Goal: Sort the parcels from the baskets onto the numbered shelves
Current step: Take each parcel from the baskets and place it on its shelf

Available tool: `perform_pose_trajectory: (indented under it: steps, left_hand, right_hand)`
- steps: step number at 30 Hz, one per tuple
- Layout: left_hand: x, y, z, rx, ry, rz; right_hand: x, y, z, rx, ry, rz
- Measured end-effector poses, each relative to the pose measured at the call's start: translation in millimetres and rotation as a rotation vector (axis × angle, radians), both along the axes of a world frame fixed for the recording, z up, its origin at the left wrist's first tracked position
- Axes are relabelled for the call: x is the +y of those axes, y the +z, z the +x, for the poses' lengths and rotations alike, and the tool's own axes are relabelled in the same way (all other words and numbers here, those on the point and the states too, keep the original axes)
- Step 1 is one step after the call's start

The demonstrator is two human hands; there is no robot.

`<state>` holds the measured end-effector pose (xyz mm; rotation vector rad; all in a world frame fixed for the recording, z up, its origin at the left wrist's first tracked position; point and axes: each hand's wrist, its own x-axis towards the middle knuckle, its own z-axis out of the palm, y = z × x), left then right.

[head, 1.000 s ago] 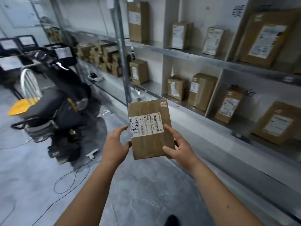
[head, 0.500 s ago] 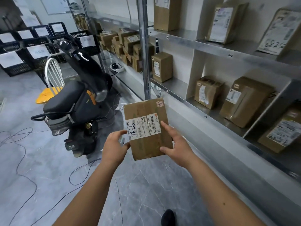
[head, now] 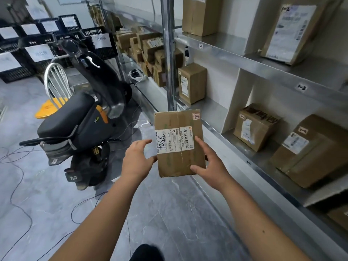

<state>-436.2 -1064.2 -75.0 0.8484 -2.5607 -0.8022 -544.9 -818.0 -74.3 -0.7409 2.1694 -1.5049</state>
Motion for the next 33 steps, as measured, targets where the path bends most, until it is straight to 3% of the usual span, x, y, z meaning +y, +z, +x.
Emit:
perform_pose_trajectory:
  steps: [7, 23, 33]
  left_hand:
    - [-33.1, -1.3, -89.4, -0.037, -0.105, -0.139]
    - [-163.5, -6.6, -332.0, 0.001, -0.585, -0.191]
    - [-161.5, -22.4, -418.6, -0.024, -0.809, -0.109]
  right_hand:
    - [-36.4, -14.5, -65.6, -0.013, -0.14, 0.016]
    - [-166.2, -25.7, -196.9, -0.105, -0.637, 0.053]
    - [-179.3, -39.0, -229.2, -0.158, -0.971, 0.047]
